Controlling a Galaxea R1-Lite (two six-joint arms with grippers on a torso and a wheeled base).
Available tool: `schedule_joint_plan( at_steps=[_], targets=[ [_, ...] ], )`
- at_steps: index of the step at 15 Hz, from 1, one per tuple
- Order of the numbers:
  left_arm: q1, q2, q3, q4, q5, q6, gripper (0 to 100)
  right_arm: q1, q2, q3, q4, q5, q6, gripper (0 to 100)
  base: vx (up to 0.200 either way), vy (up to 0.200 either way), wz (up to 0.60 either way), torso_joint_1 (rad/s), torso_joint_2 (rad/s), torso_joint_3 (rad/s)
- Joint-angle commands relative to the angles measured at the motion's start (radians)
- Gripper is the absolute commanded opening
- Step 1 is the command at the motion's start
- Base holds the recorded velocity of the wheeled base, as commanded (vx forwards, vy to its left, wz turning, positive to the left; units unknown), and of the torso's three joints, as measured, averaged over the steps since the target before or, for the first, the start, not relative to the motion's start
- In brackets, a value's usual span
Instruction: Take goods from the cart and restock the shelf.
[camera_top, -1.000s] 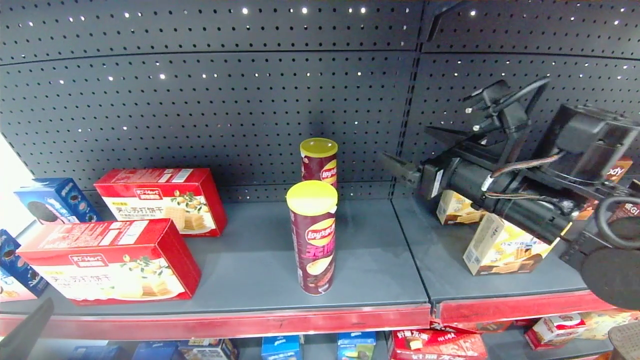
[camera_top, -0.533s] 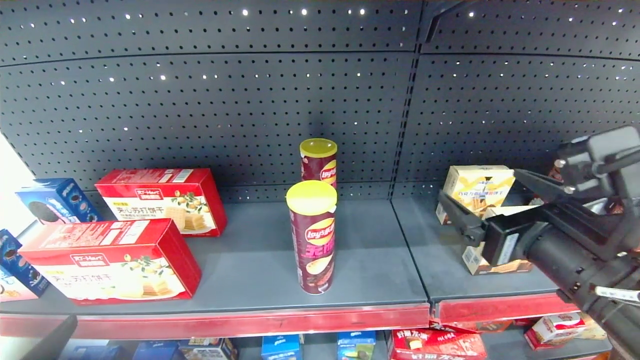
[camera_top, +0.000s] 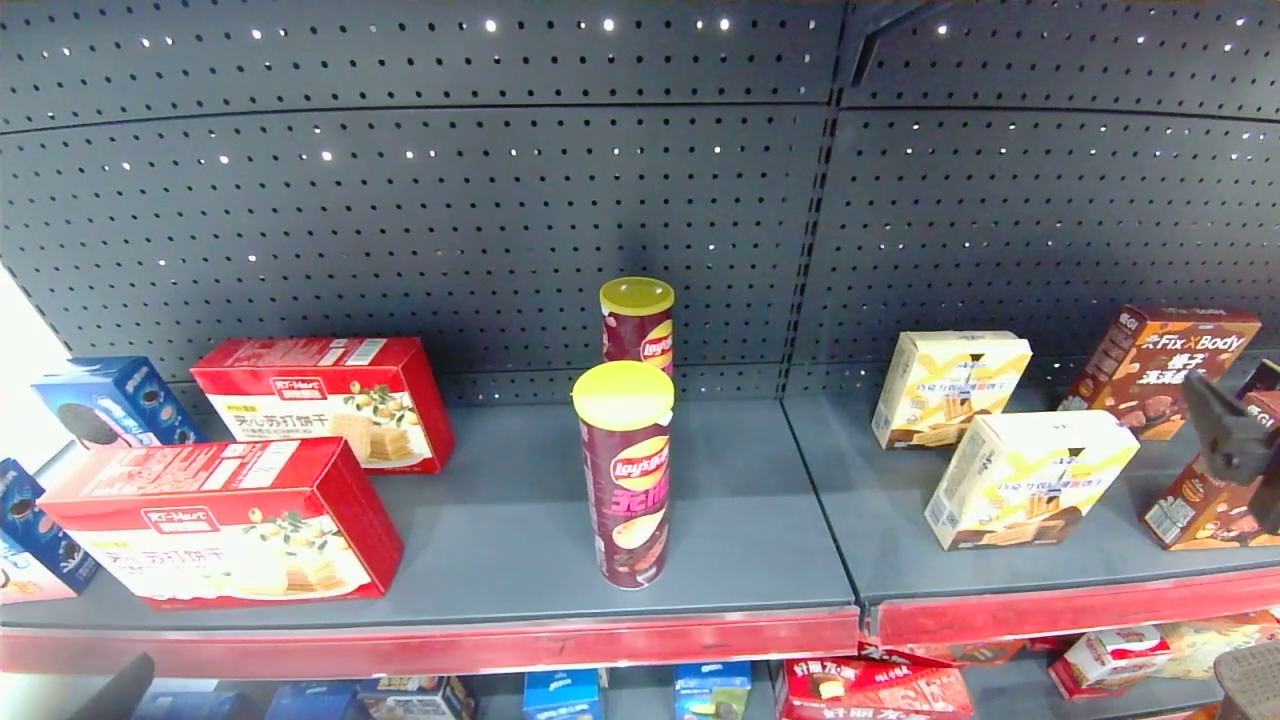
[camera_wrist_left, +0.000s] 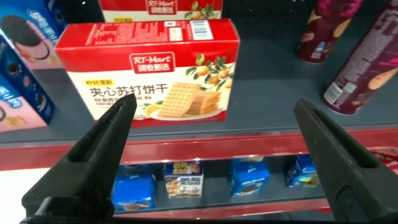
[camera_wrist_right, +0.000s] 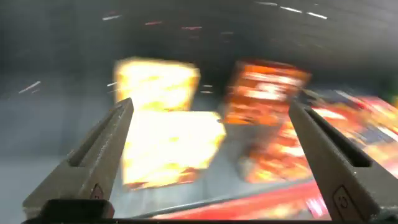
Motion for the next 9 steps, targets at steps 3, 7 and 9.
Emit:
schedule_joint_plan(
  at_steps=[3, 7, 9],
  targets=[
    [-0.044, -0.007, -0.029, -0.001, 0.0, 0.0, 100, -0.019, -0.087, -0.069, 0.005, -0.067, -0.007, 100, 0.0, 0.0, 0.0, 0.0, 0.0, 0.0],
    [-0.067, 0.07, -0.084, -0.003, 0.0, 0.002, 100, -0.02, -0.134, -0.025, 0.0, -0.07, -0.006, 100, 0.0, 0.0, 0.0, 0.0, 0.0, 0.0],
    [-0.067, 0.1, -0.115, -0.003, 0.002, 0.0, 100, -0.015, -0.163, 0.012, 0.006, -0.069, 0.0, 100, 0.0, 0.0, 0.0, 0.0, 0.0, 0.0]
  ],
)
